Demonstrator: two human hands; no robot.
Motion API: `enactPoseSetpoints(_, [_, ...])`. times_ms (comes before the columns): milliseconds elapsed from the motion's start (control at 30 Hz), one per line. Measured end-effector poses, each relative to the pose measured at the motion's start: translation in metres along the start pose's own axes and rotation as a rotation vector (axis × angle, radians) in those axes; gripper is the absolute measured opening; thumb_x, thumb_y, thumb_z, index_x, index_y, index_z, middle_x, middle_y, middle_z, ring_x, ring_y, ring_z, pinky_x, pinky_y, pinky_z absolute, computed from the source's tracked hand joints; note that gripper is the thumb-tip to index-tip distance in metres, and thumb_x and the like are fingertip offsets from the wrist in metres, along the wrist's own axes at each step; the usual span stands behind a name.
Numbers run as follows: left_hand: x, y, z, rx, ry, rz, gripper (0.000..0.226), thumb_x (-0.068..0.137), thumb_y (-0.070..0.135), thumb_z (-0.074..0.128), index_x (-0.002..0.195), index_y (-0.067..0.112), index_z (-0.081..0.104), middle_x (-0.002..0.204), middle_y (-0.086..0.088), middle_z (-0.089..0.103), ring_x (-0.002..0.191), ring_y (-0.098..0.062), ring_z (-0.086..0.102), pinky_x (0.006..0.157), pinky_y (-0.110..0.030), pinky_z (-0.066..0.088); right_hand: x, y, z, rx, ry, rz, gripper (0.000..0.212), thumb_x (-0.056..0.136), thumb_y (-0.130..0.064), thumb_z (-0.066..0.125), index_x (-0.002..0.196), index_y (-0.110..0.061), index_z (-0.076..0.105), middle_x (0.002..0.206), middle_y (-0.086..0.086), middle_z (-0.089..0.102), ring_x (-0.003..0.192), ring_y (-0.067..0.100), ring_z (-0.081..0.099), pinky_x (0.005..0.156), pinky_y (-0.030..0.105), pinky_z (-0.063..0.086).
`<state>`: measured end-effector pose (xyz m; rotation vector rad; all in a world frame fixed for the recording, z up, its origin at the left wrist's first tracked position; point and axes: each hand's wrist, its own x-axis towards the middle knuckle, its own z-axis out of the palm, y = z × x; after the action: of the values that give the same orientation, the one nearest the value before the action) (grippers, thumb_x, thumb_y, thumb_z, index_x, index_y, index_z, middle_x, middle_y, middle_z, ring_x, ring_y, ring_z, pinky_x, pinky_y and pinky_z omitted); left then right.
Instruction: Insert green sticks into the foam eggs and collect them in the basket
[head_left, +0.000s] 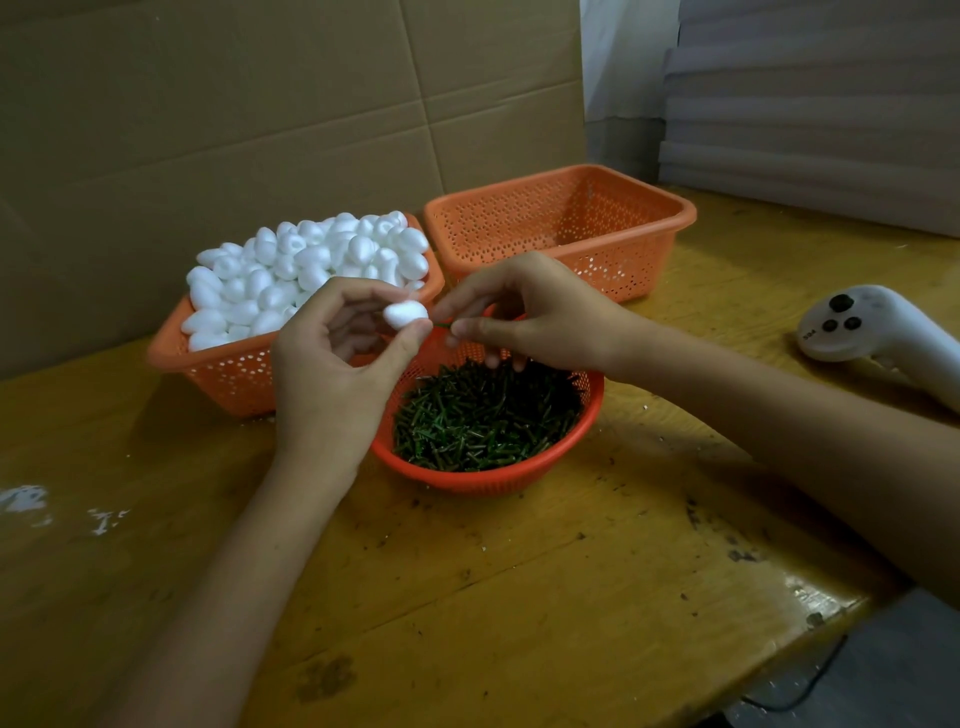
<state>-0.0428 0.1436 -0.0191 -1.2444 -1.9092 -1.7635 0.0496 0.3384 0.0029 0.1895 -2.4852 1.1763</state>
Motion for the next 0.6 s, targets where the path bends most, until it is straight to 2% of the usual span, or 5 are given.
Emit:
enactPoseSetpoints(167, [-0.0020, -0.0034, 0.0019, -0.137, 0.038, -0.093, 0.022, 0.088, 0.005, 0.085, 0.105, 0.011, 0.072, 0.103, -0.005, 0.080, 0.100, -0.022, 0.078, 0.085, -0.037, 0.064, -0.0004, -0.0011, 0.0002, 0.016, 0.006, 0.010, 0.017, 0.097, -0.005, 0.070, 0.113, -0.004, 0.073, 0.093, 0.003, 0.079, 0.065, 0.022, 0.071, 0.050, 0.030, 0.056])
enactPoseSetpoints(400, [-0.0029, -0.0044, 0.0021, -0.188, 0.008, -0.110, 0.018, 0.091, 0.003, 0.080, 0.107, 0.006, 0.071, 0.101, -0.004, 0.080, 0.092, -0.024, 0.080, 0.077, -0.032, 0.064, -0.0009, -0.0008, 0.0024, 0.110, 0.061, 0.011, 0.011, 0.094, -0.006, 0.075, 0.103, -0.005, 0.069, 0.088, 0.005, 0.079, 0.069, 0.037, 0.074, 0.049, 0.031, 0.056])
enactPoseSetpoints(600, [-0.0023, -0.0028, 0.0023, -0.220, -0.007, -0.123, 0.018, 0.091, 0.000, 0.079, 0.105, 0.005, 0.070, 0.100, -0.004, 0.079, 0.096, -0.022, 0.079, 0.078, -0.030, 0.063, -0.0008, -0.0011, 0.0030, 0.133, 0.079, -0.010, 0.011, 0.092, -0.006, 0.077, 0.100, -0.005, 0.068, 0.085, 0.003, 0.078, 0.065, 0.030, 0.073, 0.047, 0.028, 0.054])
